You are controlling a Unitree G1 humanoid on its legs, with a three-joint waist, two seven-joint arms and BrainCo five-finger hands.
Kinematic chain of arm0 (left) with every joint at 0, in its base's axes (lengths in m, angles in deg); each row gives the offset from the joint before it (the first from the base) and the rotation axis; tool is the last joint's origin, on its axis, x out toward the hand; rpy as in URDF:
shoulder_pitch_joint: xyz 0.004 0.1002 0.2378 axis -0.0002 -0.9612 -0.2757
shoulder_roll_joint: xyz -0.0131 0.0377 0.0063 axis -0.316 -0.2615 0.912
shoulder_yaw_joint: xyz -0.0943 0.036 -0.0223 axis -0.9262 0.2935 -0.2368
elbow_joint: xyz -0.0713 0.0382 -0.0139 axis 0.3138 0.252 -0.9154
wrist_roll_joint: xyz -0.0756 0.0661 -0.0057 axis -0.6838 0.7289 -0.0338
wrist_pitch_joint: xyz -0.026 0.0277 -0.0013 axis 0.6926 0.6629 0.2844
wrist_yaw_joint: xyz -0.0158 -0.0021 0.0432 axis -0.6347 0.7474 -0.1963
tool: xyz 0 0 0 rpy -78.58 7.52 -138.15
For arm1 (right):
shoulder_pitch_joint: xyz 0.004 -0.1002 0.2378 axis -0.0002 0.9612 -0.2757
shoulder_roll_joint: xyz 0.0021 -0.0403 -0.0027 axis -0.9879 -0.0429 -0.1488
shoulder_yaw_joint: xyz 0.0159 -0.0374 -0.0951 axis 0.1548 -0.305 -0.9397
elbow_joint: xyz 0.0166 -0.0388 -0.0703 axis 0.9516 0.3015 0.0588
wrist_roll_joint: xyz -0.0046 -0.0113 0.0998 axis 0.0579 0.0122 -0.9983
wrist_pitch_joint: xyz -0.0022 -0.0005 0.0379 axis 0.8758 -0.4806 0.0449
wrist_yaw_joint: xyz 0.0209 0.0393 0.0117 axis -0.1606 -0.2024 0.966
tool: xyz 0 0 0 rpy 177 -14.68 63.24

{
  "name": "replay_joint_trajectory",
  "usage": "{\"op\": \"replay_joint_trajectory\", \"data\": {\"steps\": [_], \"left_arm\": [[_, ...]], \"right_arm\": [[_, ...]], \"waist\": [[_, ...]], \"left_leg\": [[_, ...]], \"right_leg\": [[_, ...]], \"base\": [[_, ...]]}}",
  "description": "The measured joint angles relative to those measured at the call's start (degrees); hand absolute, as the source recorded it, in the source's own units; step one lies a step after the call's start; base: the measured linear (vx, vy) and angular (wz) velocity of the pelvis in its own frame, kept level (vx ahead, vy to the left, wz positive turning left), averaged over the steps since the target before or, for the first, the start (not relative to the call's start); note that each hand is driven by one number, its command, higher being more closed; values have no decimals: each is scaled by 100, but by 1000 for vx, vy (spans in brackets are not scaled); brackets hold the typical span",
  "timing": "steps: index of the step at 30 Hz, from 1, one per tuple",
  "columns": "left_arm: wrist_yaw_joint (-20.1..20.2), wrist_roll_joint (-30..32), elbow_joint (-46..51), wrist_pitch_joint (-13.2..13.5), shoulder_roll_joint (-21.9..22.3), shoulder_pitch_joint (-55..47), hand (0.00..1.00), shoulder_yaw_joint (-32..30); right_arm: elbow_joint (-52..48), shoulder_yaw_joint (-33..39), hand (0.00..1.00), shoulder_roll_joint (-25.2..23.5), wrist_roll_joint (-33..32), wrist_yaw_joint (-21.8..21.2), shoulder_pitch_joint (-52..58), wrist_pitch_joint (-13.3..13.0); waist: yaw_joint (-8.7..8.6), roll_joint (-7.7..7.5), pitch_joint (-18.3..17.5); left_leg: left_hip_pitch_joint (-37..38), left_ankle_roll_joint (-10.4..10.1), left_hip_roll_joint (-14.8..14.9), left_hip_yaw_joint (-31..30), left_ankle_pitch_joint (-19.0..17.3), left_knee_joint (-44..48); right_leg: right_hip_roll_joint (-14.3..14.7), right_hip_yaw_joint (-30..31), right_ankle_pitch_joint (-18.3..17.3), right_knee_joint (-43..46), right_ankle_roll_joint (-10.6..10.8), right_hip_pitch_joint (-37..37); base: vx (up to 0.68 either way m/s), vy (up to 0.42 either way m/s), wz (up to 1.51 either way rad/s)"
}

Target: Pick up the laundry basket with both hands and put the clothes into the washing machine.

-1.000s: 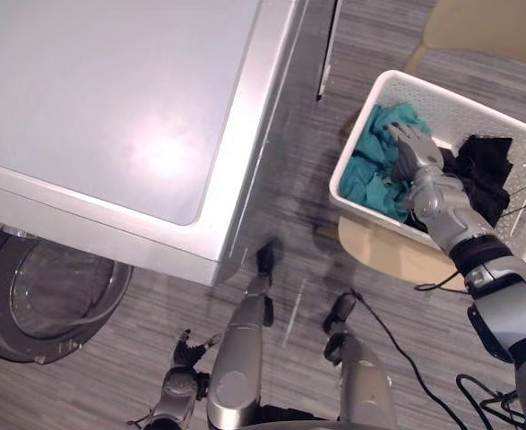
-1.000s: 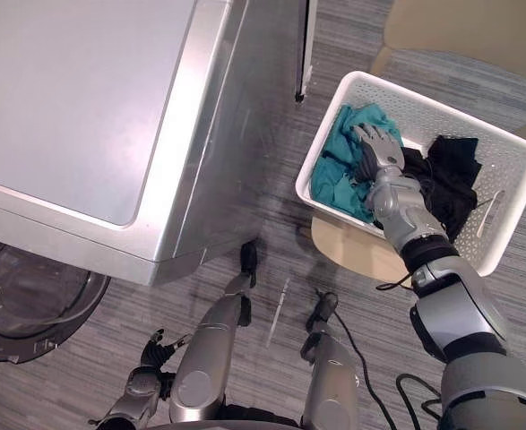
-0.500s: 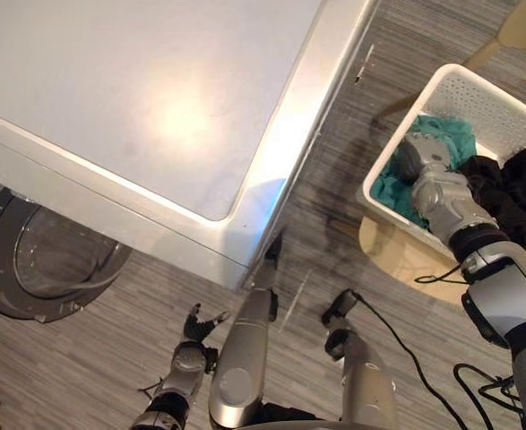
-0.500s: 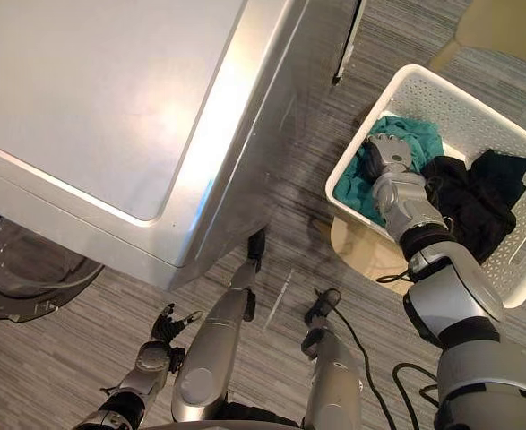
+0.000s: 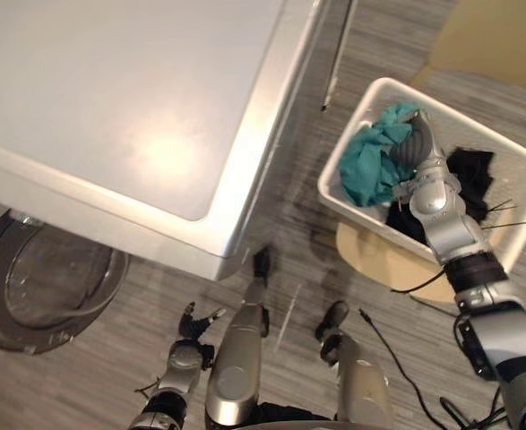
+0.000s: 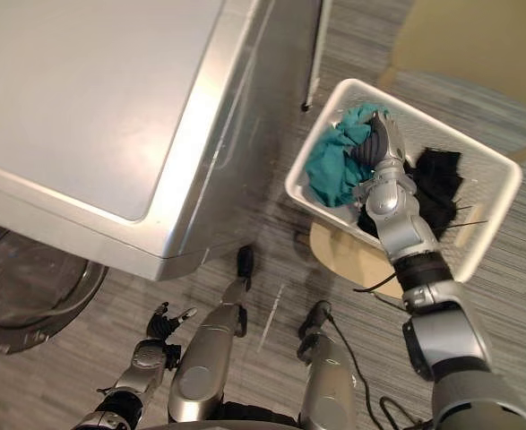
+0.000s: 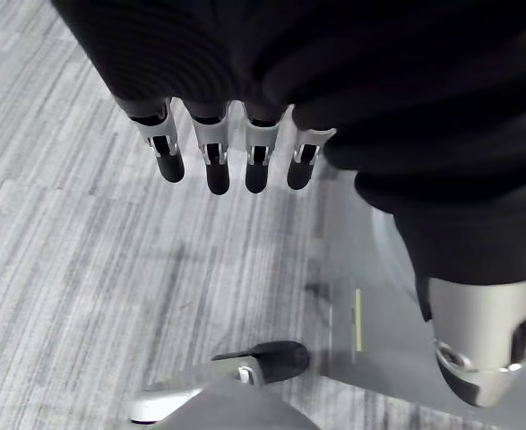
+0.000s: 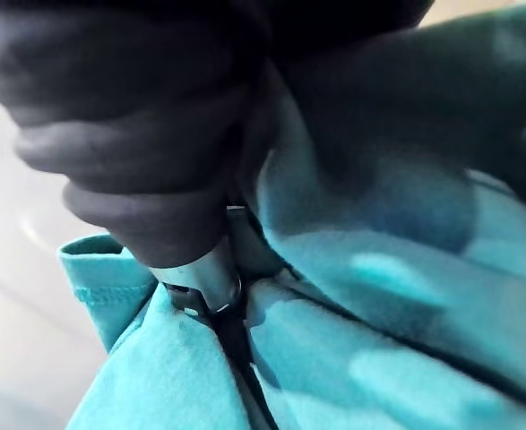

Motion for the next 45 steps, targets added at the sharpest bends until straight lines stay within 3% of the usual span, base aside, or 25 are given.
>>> {"op": "replay_joint_trajectory", "data": {"steps": [4, 7, 11, 13, 15, 17, 19, 20, 21, 23, 24, 25, 26, 27, 28, 29, 31, 33, 34, 36, 38, 39, 43, 45], "left_arm": [[16, 29, 0, -121, -44, -169, 0, -12], [62, 51, 1, -129, -9, -457, 0, -189], [119, 49, -7, -130, 6, -781, 0, -301], [124, 49, -1, -129, 24, -829, 0, -400], [124, 49, 6, -136, 26, -820, 0, -406], [115, 46, 109, -126, 43, -820, 0, -417], [109, 37, 285, -128, 41, -911, 0, -417], [92, 30, 533, -128, 44, -1006, 0, -434], [53, -36, 803, -125, 155, -1106, 0, -451], [-14, -141, 1199, -95, 331, -1363, 0, -451], [-31, -183, 1443, -99, 445, -1506, 0, -402], [-17, -181, 1653, -103, 543, -1548, 0, -270], [-12, -175, 2048, -96, 589, -1645, 0, 16], [-10, -174, 2183, -84, 560, -1634, 0, 120], [15, -151, 2422, -76, 601, -1488, 0, 308], [21, -122, 2565, -48, 611, -1470, 0, 382], [105, 60, 3107, 48, 564, -1552, 0, 585], [121, 147, 3580, 188, 512, -1586, 0, 687], [133, 247, 3886, 310, 469, -1557, 0, 776], [132, 279, 4165, 495, 452, -1450, 0, 926], [151, 293, 4340, 554, 462, -1276, 0, 1215], [198, 331, 4387, 593, 431, -1130, 0, 1355], [233, 422, 4432, 627, 181, -736, 0, 1671], [233, 507, 4432, 628, 103, -566, 0, 1750]], "right_arm": [[-1056, 317, 100, -947, -249, -26, 1321, -81], [-1618, 242, 100, -1632, -724, -286, 2139, -270], [-1888, 30, 100, -2022, -1297, -625, 2656, -655], [-1972, 26, 100, -2116, -1485, -751, 2965, -747], [-2010, 68, 100, -2114, -1552, -746, 3193, -773], [-2068, 92, 100, -2156, -1557, -736, 3368, -786], [-2071, 68, 100, -2148, -1556, -739, 3344, -792], [-2069, -18, 100, -2126, -1555, -747, 3211, -828], [-2067, -63, 100, -2097, -1556, -745, 3021, -875], [-2000, -97, 100, -2053, -1559, -740, 2705, -888], [-1938, -190, 100, -1975, -1572, -726, 2513, -892], [-1921, -180, 100, -1812, -1572, -720, 2500, -907], [-1815, -167, 100, -1602, -1569, -700, 2604, -906], [-1742, -144, 100, -1502, -1569, -696, 2635, -893], [-1538, -29, 100, -1398, -1561, -722, 2625, -884], [-1444, 13, 100, -1389, -1556, -745, 2597, -876], [-1383, 55, 100, -1444, -1558, -750, 2606, -880], [-1383, 40, 100, -1420, -1564, -821, 2624, -883], [-1385, -15, 100, -1423, -1565, -896, 2664, -888], [-1390, -108, 100, -1434, -1566, -1024, 2700, -889], [-1393, -204, 100, -1437, -1566, -1160, 2786, -887], [-1391, -234, 100, -1518, -1567, -1263, 2816, -887], [-1395, -651, 100, -1839, -1577, -1456, 2854, -887], [-1394, -946, 100, -1898, -1585, -1550, 2833, -887]], "waist": [[-122, -196, -433], [-244, -247, -863], [-263, -273, -1253], [-417, -262, -1256], [-428, -262, -1256], [-508, -256, -1246], [-509, -363, -1307], [-365, -444, -1360], [-238, -291, -1367], [-31, -129, -1384], [-96, 22, -1397], [-168, 326, -1374], [-237, 531, -1362], [-252, 575, -1350], [-324, 424, -1247], [-347, 426, -1247], [-426, 269, -1255], [-395, 339, -1287], [-412, 400, -1337], [-433, 489, -1397], [-552, 621, -1560], [-557, 603, -1651], [-550, 331, -1843], [-538, 309, -1860]], "left_leg": [[407, -44, -54, 81, -53, -71], [766, -44, -79, 209, -174, -78], [1143, -71, -64, 529, -289, -84], [1217, -71, -77, 372, -351, -92], [1179, -59, -74, 33, -347, -96], [924, 44, -141, -501, -270, 176], [719, 53, -269, -697, -262, 433], [403, 73, -368, -805, -247, 817], [87, 72, -343, -902, -246, 1078], [-306, 12, -194, -937, -144, 1263], [-575, -4, -131, -1112, 24, 1275], [-686, 78, -6, -1326, 116, 1144], [-607, 185, 109, -1298, 4, 636], [-545, 207, 107, -1152, -360, 440], [-611, 300, 31, -720, -871, 498], [-618, 306, -52, -550, -862, 722], [-449, 294, -280, -72, -900, 1682], [-17, 198, -221, -90, -1018, 2322], [476, 31, -166, -140, -1542, 2341], [1031, -67, -160, -154, -1718, 1848], [1452, -212, -87, -168, -1577, 807], [1569, -212, -60, -230, -1481, 432], [1631, -119, -199, -323, -1324, 289], [1711, -96, -254, -333, -1309, 289]], "right_leg": [[1, 93, 10, -148, 26, 373], [-5, 186, 58, -368, 99, 720], [-13, 555, 62, -366, 107, 868], [-47, 610, -28, 63, 127, 869], [-41, 884, -57, 486, 174, 745], [-28, 1468, -719, 2346, 175, 574], [5, 1753, -726, 2767, 200, 659], [80, 2054, -959, 2610, 221, 752], [226, 2094, -1189, 2294, 133, 806], [391, 1960, -1605, 1699, -36, 844], [537, 1841, -1846, 1430, -170, 818], [805, 1701, -1800, 1422, -252, 746], [1021, 1526, -1685, 1372, -444, 737], [1004, 1327, -1626, 1331, -505, 750], [732, 982, -1552, 1221, -668, 715], [604, 861, -1492, 1211, -728, 685], [239, 538, -1046, 933, -685, 552], [193, 473, -808, 732, -693, 465], [187, 395, -678, 604, -685, 426], [188, 315, -561, 500, -647, 380], [271, 53, -401, 335, -532, 383], [292, -71, -308, 261, -497, 372], [256, -160, 36, -199, -342, 628], [254, -158, 133, -324, -311, 762]], "base": [[67, -14, -9], [38, -1, -15], [-22, 14, -45], [-75, 12, 19], [-113, 17, 65], [-93, -80, 143], [-11, -149, 119], [-119, -251, 81], [-169, -243, 52], [-300, -213, 4], [-385, -216, 28], [-366, -195, 90], [-370, -204, 111], [-378, -172, 147], [-294, -90, 119], [-362, -100, 133], [-356, -119, 90], [-258, -2, 39], [-202, 61, 32], [-137, 85, 38], [-77, 102, 59], [-32, 127, 45], [-27, 126, 17], [-31, 78, 6]]}}
